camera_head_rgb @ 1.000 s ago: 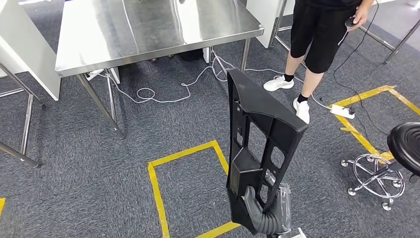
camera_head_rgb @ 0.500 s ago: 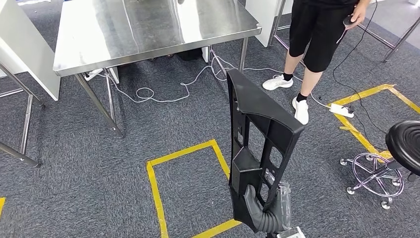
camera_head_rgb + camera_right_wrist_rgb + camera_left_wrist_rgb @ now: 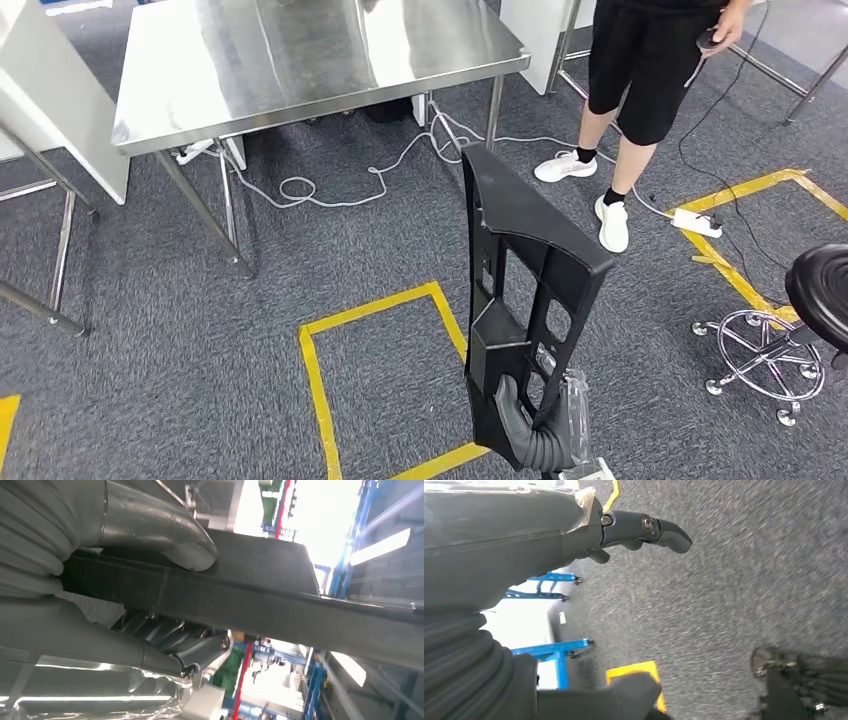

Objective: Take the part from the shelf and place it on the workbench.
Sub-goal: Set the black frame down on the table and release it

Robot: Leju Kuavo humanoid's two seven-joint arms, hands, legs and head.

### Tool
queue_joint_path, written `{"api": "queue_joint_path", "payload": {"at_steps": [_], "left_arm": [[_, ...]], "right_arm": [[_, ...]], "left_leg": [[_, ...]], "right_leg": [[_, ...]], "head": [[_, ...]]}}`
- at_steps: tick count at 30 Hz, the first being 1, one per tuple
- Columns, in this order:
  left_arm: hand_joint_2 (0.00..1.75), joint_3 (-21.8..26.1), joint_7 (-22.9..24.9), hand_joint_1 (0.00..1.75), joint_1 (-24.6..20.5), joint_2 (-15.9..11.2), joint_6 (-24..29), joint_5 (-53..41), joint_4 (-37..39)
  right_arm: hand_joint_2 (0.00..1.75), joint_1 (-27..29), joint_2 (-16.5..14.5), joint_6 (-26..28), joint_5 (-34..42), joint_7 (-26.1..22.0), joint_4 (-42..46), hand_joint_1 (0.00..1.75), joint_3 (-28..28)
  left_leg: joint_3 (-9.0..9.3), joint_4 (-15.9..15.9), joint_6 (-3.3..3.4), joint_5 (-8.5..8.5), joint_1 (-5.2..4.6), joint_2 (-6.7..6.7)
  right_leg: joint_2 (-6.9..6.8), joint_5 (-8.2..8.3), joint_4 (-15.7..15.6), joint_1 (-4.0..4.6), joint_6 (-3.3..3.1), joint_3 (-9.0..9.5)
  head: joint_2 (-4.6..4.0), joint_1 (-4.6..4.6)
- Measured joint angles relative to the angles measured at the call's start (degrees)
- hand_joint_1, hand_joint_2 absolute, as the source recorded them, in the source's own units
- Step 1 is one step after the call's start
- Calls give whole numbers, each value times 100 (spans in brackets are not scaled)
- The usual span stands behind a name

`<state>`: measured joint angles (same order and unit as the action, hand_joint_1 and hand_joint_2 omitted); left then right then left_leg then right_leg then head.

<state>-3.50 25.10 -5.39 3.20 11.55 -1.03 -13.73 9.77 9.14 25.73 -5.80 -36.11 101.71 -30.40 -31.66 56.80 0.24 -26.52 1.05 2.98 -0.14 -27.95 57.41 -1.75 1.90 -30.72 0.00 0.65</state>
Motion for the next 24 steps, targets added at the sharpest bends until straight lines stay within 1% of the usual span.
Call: {"api": "queue_joint_path", "payload": {"at_steps": [1, 2, 3, 4, 5, 6, 7, 8, 9, 10, 11, 12, 13, 15, 16, 17, 18, 19, 20, 21, 22, 23, 24], "left_arm": [[175, -2, 0, 0, -2, 2, 1, -1, 0], [175, -4, 1, 0, -2, 3, 1, -1, 0], [175, -7, 1, 0, -3, 4, 2, -2, 0], [175, -9, 0, 0, -1, 3, 3, -4, 1], [175, -10, -1, 0, 6, 1, 4, -6, 1], [175, -10, -1, 0, 16, -2, 5, -8, 0], [175, -10, 0, 0, 28, -4, 7, -9, 0], [175, -10, 2, 0, 40, -6, 8, -10, 1], [175, -10, 3, 0, 46, -6, 10, -10, 1], [175, -10, 5, 0, 49, -6, 12, -11, 1], [175, -11, 5, 0, 49, -12, 15, -11, 1], [175, -12, 3, 0, 45, -16, 18, -11, 1], [175, -13, 1, 0, 39, -19, 22, -13, 0], [175, -15, -1, 0, 26, -20, 36, -16, 0], [175, -16, 0, 0, 24, -13, 42, -18, -1], [175, -18, 1, 0, 23, -5, 46, -19, -1], [175, -19, 1, 0, 22, 1, 47, -21, -1], [175, -21, 0, 0, 20, 9, 46, -24, -2], [175, -25, -1, 0, 19, 12, 46, -26, -2], [175, -30, -1, 0, 20, 14, 44, -28, -2], [175, -38, -2, 0, 22, 19, 42, -28, -2], [175, -45, -1, 0, 25, 23, 39, -28, -2], [175, -50, -1, 0, 28, 27, 36, -31, -2]], "right_arm": [[175, 2, 1, 1, -1, 2, -1, 175, 0], [175, 0, 1, 1, -1, 1, -1, 175, -1], [175, -2, 1, 3, -1, -1, -1, 175, -2], [175, -3, 0, 5, -1, -3, -1, 175, -3], [175, -4, 0, 8, -1, -4, -3, 175, -4], [175, -3, 1, 12, 1, -4, -8, 175, -5], [175, 0, 1, 15, 2, -4, -13, 175, -8], [175, 2, 2, 17, 4, -4, -17, 175, -10], [175, 2, 2, 19, 5, -5, -20, 175, -13], [175, 2, 0, 20, 7, -5, -20, 175, -16], [175, 0, -5, 20, 7, -7, -20, 175, -19], [175, -5, -10, 21, 6, -8, -20, 175, -21], [175, -10, -19, 21, 5, -9, -20, 175, -22], [175, -17, -34, 21, -1, -8, -22, 175, -23], [175, -21, -38, 21, -9, -7, -24, 175, -26], [175, -27, -39, 21, -21, -5, -25, 175, -30], [175, -41, -39, 21, -33, -4, -26, 175, -37], [175, -54, -39, 21, -42, -3, -26, 175, -43], [175, -61, -39, 22, -48, -2, -27, 175, -49], [175, -65, -39, 23, -50, -2, -30, 175, -55], [175, -61, -38, 27, -52, -2, -33, 175, -60], [175, -57, -36, 35, -58, 1, -37, 175, -63], [175, -54, -34, 48, -66, 3, -39, 175, -66]], "left_leg": [[-8, 22, -29, -25, 19, -13], [-42, 107, -53, -97, 40, -50], [-130, 305, -73, -227, 55, -107], [-278, 622, -83, -403, 62, -178], [-478, 1022, -80, -591, 60, -226], [-685, 1412, -71, -737, 58, -252], [-836, 1667, -53, -787, 58, -260], [-891, 1716, -26, -720, 55, -261], [-834, 1538, 11, -551, 48, -263], [-683, 1181, 63, -322, 34, -271], [-500, 795, 125, -144, 12, -283], [-353, 479, 177, -37, -18, -288], [-263, 284, 221, -3, -51, -287], [-216, 164, 273, -44, -98, -264], [-173, 125, 295, -44, -90, -255], [-119, 87, 314, -44, -79, -251], [-60, 64, 333, -47, -65, -248], [-15, 46, 345, -53, -52, -245], [5, 47, 352, -72, -57, -243], [19, 48, 355, -93, -59, -240], [35, 50, 349, -115, -61, -239], [61, 51, 337, -140, -60, -239], [103, 51, 320, -171, -57, -241]], "right_leg": [[16, -2, 1, -6, -51, -5], [34, -4, 0, -10, -102, -1], [50, -3, -4, -12, -145, 6], [62, -6, -6, -2, -180, 10], [74, -12, -5, 18, -208, 10], [89, -19, -4, 41, -228, 12], [107, -29, -3, 64, -247, 19], [128, -39, -2, 85, -260, 36], [149, -54, -2, 104, -269, 60], [168, -72, -4, 117, -274, 91], [183, -92, -6, 126, -271, 113], [196, -114, -8, 138, -254, 128], [205, -132, -15, 138, -230, 131], [210, -113, 31, 149, -151, 149], [203, -118, 72, 153, -121, 145], [182, -145, 164, 165, -105, 133], [156, -226, 317, 167, -99, 61], [129, -358, 582, 163, -113, -85], [107, -500, 938, 150, -124, -285], [98, -625, 1306, 138, -117, -520], [93, -694, 1575, 126, -99, -719], [89, -666, 1653, 114, -47, -826], [82, -524, 1487, 100, 30, -809]], "head": [[0, -8], [0, -12], [0, -19], [0, -27], [0, -34], [0, -38], [0, -39], [0, -40], [0, -39], [0, -40], [0, -35], [0, -31], [0, -33], [0, -40], [0, -46], [0, -43], [0, -31], [0, -20], [0, -8], [0, 2], [0, 4], [0, 8], [0, 12]]}}
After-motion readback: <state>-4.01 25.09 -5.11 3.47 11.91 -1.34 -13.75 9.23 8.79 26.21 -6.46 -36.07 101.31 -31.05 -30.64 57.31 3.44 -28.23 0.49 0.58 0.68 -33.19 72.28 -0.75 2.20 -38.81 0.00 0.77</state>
